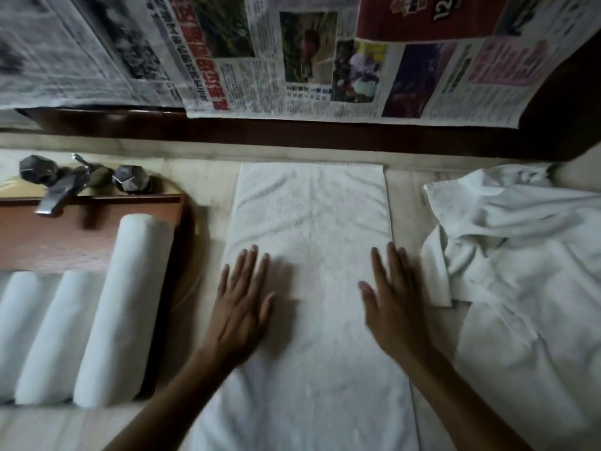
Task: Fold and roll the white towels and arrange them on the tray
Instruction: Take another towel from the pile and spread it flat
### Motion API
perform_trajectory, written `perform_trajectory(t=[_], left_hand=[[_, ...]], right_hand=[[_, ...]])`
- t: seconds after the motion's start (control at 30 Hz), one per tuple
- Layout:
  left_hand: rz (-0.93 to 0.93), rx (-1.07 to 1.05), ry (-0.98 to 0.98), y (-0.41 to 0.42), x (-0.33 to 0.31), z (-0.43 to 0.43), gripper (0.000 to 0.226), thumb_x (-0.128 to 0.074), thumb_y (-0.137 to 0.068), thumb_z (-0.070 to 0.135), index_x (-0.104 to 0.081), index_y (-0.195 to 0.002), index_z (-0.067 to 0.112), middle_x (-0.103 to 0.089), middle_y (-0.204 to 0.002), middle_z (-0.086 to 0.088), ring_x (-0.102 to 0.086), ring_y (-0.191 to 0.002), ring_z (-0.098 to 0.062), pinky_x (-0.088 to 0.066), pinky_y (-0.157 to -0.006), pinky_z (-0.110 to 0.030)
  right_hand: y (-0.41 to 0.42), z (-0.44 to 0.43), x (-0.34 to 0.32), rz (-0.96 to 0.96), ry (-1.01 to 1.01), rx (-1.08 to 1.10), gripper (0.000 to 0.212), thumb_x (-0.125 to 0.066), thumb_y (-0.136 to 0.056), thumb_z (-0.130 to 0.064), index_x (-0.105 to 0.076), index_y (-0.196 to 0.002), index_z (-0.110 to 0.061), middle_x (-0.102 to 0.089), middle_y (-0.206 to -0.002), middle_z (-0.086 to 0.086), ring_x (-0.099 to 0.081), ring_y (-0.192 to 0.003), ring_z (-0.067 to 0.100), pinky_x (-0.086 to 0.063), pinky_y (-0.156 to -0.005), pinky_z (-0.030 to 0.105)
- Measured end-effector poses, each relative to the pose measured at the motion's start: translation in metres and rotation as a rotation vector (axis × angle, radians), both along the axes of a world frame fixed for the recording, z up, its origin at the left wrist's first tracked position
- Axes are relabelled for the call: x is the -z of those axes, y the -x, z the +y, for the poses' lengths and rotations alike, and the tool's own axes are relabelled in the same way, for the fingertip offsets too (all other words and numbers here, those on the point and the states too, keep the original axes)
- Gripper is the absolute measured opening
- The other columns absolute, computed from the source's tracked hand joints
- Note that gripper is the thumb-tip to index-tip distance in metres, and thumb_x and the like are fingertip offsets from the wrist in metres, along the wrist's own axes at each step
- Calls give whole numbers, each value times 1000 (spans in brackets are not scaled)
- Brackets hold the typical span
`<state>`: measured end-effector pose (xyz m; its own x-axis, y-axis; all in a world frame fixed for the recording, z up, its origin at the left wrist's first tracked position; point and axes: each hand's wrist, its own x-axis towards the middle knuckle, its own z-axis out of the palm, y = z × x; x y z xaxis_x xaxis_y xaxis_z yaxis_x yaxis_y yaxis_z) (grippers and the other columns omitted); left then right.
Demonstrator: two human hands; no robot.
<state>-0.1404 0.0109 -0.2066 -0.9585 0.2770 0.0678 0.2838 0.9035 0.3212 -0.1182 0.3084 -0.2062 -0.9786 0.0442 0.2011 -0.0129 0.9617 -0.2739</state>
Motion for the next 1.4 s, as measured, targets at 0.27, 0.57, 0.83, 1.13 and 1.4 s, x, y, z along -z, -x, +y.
perform_trajectory(t=[0.27, 0.57, 0.83, 1.13, 1.4], left_hand=[[-66, 72, 45, -57, 18, -10, 64, -37, -106, 46, -23, -163, 21, -13, -171, -1, -10, -158, -22, -16, -126, -51], [-52, 69, -32, -133, 0, 9, 67, -39, -105, 41, -20, -163, 14, -10, -171, -7, -8, -158, -25, -9, -127, -51], [-89, 143, 45, -159, 12, -36, 68, -38, -104, 48, -20, -163, 19, -9, -172, -5, -9, -158, -24, -22, -123, -55], [-73, 142, 50, -203, 13, -49, 71, -43, -104, 48, -18, -164, 19, -7, -172, -4, -7, -159, -22, -23, -123, -54], [-104, 140, 81, -218, 9, -52, 69, -29, -105, 51, -13, -164, 20, -3, -172, -4, -2, -159, -22, -19, -125, -53]], right_hand=[[-55, -27, 20, -120, -49, -116, 59, -39, -106, -40, -34, -160, -17, -20, -170, 9, -16, -158, 28, -22, -121, 59], [-130, -67, 6, -128, 29, -77, 63, -46, -104, -39, -33, -160, -17, -15, -171, 13, -11, -158, 33, -16, -124, 58], [-158, -59, 17, -170, -83, -51, 63, -38, -106, -47, -27, -162, -21, -15, -171, 7, -9, -159, 26, -21, -122, 58], [-207, -74, 21, -153, -84, -34, 63, -35, -106, -49, -28, -162, -22, -15, -171, 6, -9, -159, 25, -19, -124, 55], [-221, -80, 18, -166, -68, -11, 63, -39, -104, -49, -32, -161, -23, -18, -171, 5, -12, -158, 24, -18, -125, 53]])
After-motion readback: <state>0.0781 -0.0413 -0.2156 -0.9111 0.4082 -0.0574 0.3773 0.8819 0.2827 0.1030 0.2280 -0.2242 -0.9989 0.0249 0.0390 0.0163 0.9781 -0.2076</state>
